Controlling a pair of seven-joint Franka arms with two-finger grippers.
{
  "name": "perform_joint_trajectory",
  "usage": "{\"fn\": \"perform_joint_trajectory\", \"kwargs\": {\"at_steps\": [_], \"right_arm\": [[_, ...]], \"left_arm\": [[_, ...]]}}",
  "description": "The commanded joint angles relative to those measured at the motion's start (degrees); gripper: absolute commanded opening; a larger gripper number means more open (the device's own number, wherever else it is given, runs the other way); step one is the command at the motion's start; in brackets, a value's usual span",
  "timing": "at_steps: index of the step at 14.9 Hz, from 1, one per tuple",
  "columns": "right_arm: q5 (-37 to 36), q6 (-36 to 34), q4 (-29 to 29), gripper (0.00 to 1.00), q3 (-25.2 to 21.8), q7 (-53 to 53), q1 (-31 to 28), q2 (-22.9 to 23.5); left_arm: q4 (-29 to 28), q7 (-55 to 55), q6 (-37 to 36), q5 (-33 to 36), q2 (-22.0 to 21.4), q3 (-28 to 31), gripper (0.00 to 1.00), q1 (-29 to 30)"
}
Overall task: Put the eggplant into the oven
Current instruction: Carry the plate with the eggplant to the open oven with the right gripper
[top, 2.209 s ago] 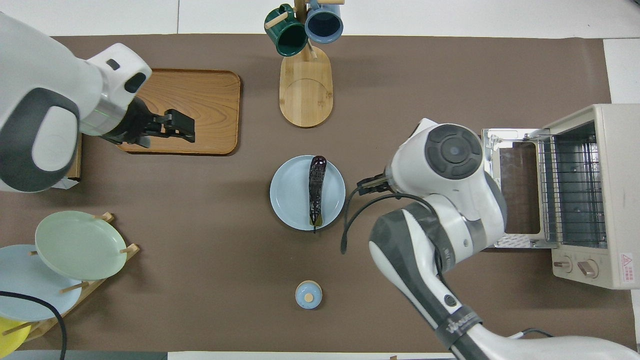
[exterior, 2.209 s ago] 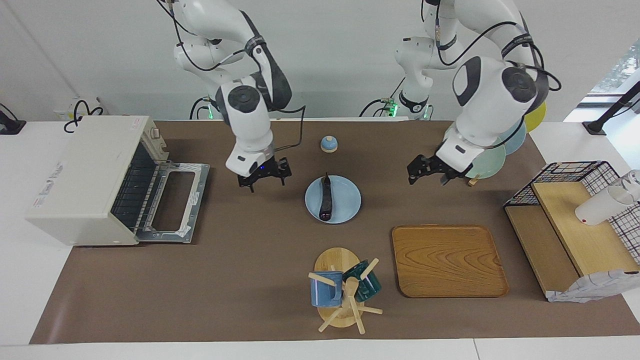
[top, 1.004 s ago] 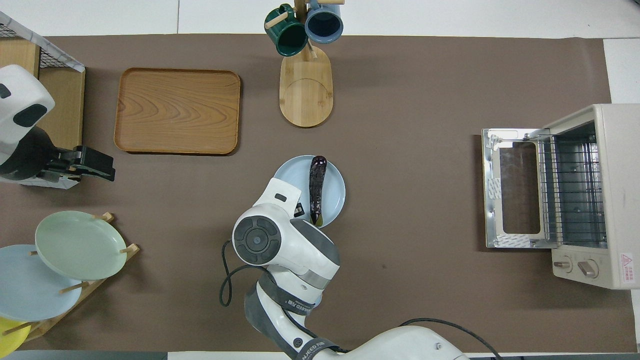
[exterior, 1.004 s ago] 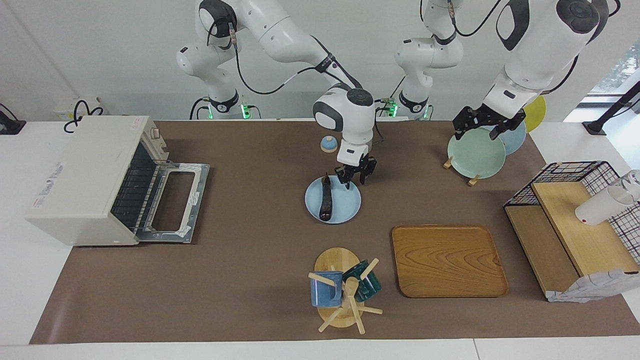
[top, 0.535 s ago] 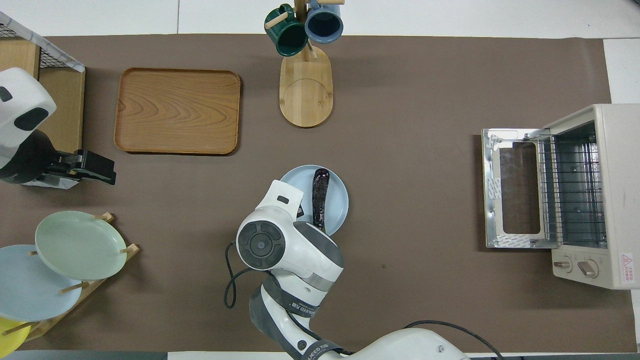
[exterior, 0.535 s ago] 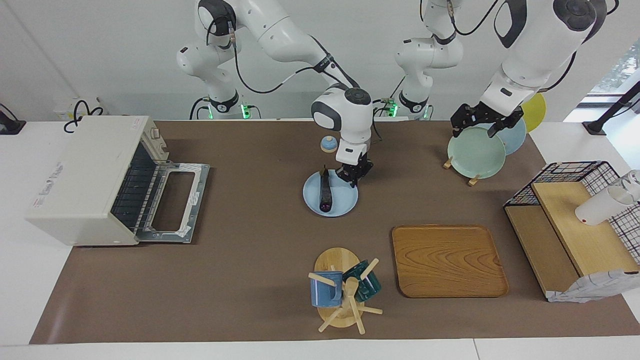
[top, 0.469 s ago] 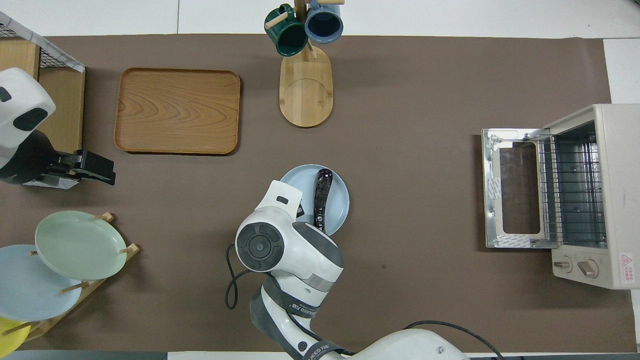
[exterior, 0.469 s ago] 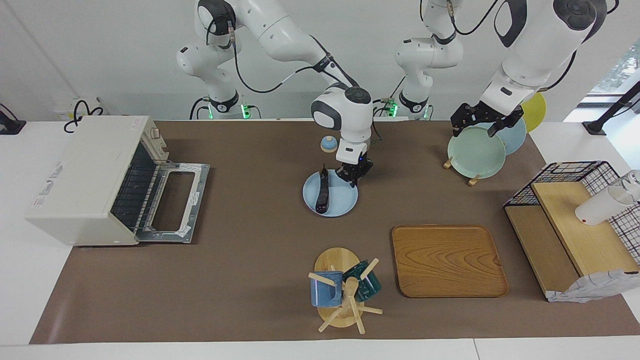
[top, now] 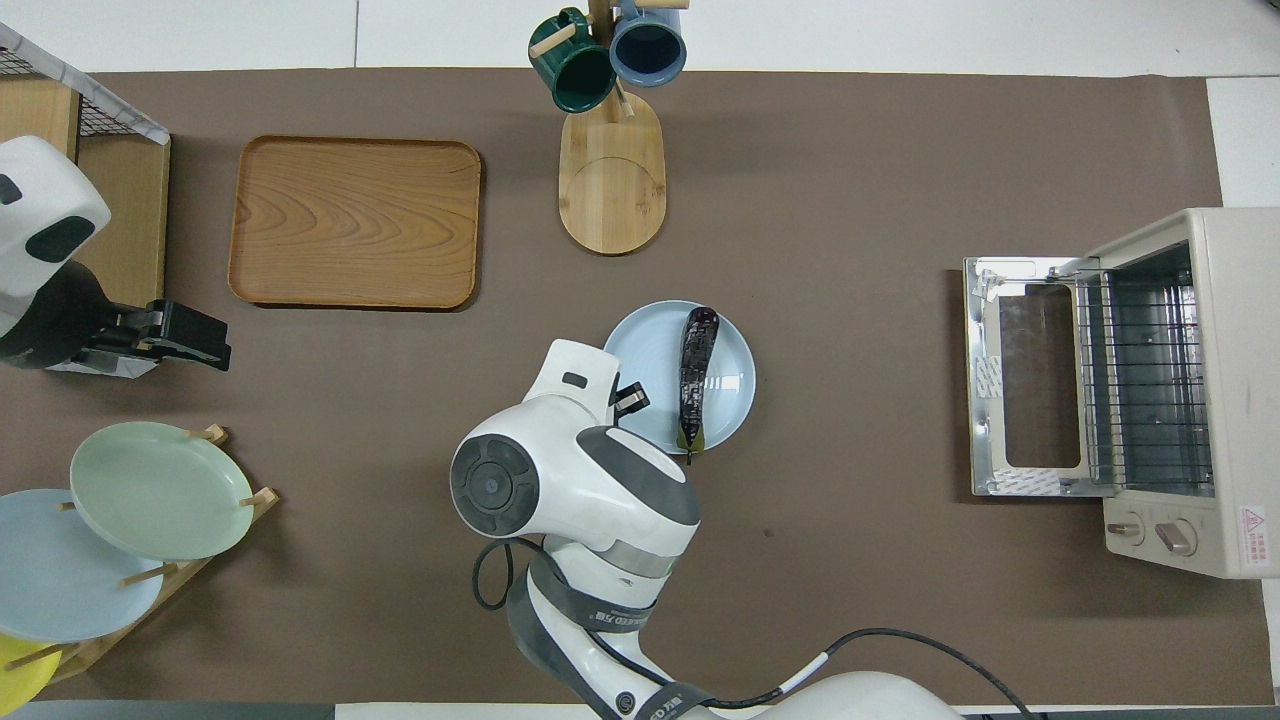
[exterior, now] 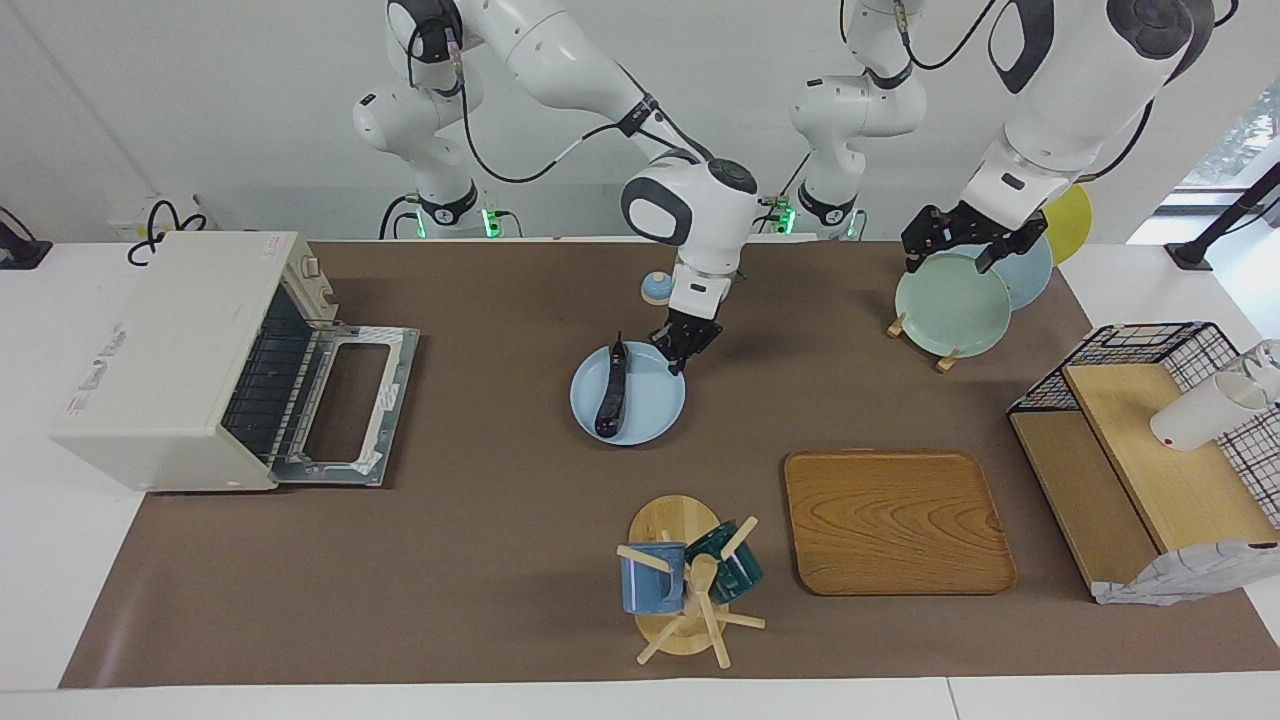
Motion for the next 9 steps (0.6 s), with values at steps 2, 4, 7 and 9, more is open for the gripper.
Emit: {"fn": "perform_joint_trajectory", "kwargs": {"at_steps": [2, 4, 7, 9], "right_arm": [[-0.83, -2.42, -9.56, 0.0, 0.66, -6.93, -10.6, -10.99], [-0.22, -2.42, -14.14, 0.0, 0.74, -12.21, -17.44, -15.84], [2.41, -2.77, -17.66, 0.0, 0.74, -23.8, -27.9, -20.24], [8.2, -2.86, -20.56, 0.0, 0.66, -32.58, -34.76, -22.7]], "left_arm": [[-0.07, -0.12, -0.82, 1.23, -0.53, 0.13, 1.0, -0.51], [-0.07, -0.39, -0.73, 1.23, -0.53, 0.04, 1.0, -0.51], [-0.16, -0.39, -0.82, 1.23, -0.61, 0.04, 1.0, -0.42], [-0.33, -0.39, -0.64, 1.23, -0.88, -0.04, 1.0, 0.01]]}}
